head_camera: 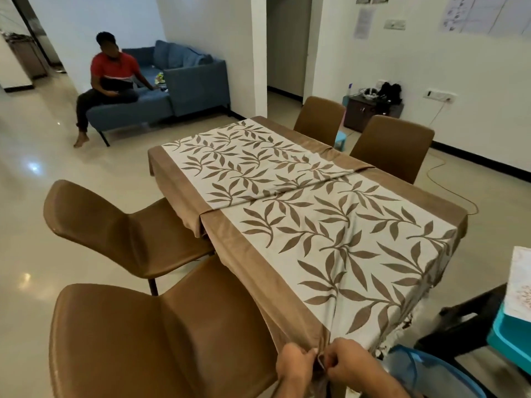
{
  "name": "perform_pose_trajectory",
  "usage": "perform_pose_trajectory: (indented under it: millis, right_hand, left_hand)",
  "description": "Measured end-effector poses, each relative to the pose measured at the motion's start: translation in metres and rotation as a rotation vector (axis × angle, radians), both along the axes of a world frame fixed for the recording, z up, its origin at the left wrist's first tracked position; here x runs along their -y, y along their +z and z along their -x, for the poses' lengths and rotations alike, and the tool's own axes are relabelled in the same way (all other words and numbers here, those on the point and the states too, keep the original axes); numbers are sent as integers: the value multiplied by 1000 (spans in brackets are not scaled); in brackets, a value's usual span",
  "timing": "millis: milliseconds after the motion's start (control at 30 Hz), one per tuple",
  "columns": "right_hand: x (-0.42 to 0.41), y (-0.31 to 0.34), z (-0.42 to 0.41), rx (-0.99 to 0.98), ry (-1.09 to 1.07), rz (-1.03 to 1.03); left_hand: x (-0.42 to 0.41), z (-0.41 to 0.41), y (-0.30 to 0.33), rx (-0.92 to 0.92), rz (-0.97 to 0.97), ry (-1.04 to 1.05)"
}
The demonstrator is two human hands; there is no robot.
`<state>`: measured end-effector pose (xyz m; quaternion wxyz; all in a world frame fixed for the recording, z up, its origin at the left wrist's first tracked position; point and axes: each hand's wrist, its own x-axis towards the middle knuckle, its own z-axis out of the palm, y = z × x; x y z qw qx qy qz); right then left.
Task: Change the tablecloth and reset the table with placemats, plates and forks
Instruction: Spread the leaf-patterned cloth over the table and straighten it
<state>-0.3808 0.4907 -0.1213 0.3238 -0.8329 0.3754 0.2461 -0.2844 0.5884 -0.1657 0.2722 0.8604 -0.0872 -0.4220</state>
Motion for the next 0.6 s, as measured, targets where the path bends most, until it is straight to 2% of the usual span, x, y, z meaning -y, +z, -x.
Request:
perform_pose_trajectory:
  millis: [133,233,300,400,600]
  right_hand:
    - [6,6,-1,-56,58,-29]
    - [11,5,0,9,-34,-40]
    - [12,2,2,91,-148,88]
    - [8,-7,5,91,-176,350]
    - [3,-19,3,58,-160,363]
  left_hand:
    - [0,7,-8,-41,12,-22]
    - [-2,8,-3,-59,-28,-16]
    - [-5,7,6,-75,-26,-43]
    - [-12,13,15,-106,-14,-97]
    - [-12,15,17,-179,27,-207]
